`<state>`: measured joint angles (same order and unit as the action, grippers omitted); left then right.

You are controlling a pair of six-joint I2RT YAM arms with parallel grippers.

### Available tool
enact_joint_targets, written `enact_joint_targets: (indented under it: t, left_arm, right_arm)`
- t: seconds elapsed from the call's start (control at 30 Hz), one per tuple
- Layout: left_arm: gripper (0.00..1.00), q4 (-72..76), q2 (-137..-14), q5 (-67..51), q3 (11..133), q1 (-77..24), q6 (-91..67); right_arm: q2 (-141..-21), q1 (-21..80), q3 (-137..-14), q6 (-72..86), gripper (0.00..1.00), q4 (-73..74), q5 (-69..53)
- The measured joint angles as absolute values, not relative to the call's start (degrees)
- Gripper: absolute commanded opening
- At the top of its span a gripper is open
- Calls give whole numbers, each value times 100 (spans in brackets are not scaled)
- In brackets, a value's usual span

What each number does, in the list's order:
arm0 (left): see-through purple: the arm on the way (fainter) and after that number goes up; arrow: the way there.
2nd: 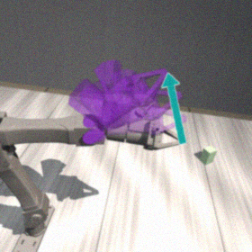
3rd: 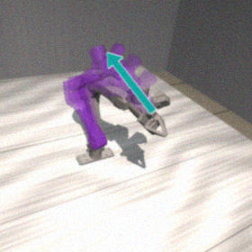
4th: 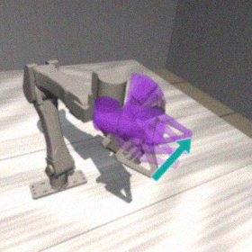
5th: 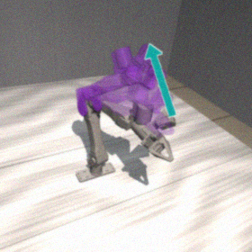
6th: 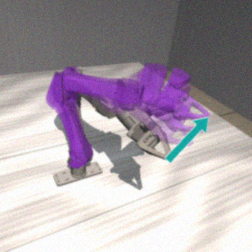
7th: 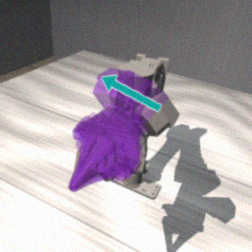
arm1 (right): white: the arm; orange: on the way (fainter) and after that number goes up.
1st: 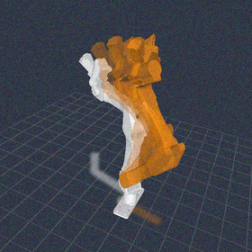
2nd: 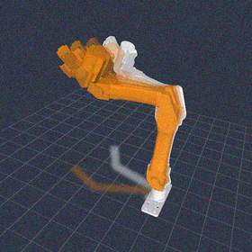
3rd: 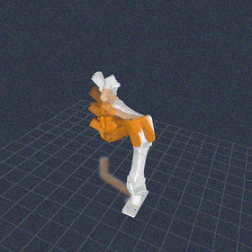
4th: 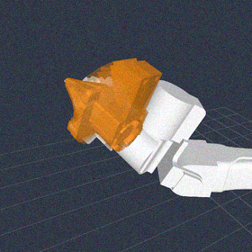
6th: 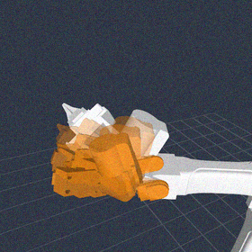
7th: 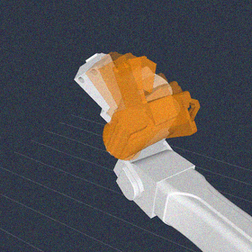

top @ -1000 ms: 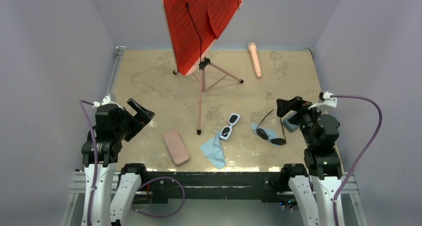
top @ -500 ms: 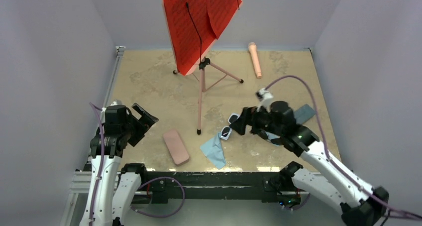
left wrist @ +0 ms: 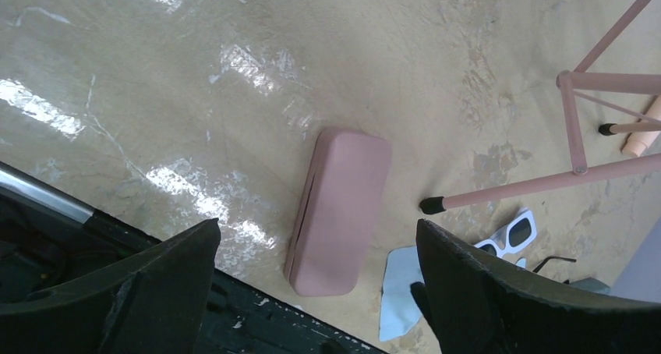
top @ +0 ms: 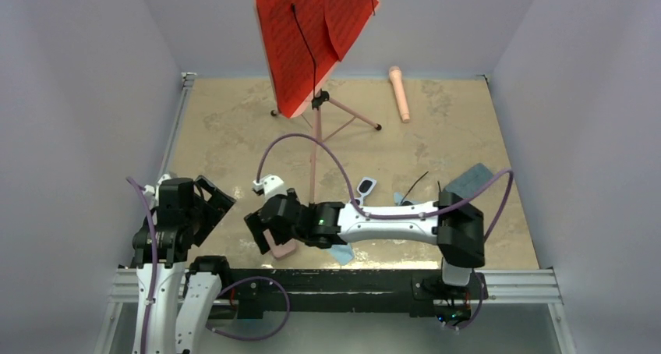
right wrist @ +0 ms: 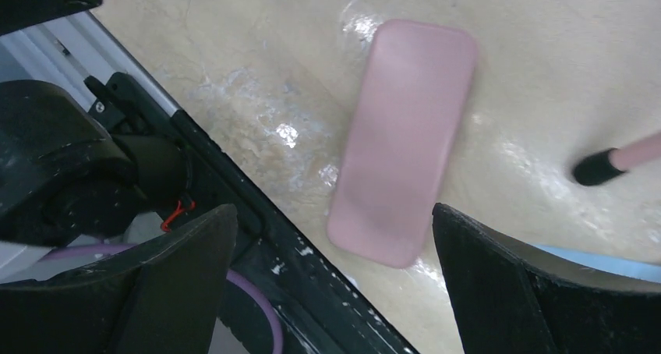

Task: Organize the sunglasses
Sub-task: Pick up the sunglasses case from the center of the board.

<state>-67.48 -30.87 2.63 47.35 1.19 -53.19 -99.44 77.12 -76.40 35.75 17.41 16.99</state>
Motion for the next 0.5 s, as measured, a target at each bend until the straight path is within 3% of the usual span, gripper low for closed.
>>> enact_joint_targets:
  t: [0.5]
  left_arm:
    - [100,-7000,-3004,436,4814,119,-5343]
  right_arm:
    - [-11655,7926,-8246,3492,96,2036,1986]
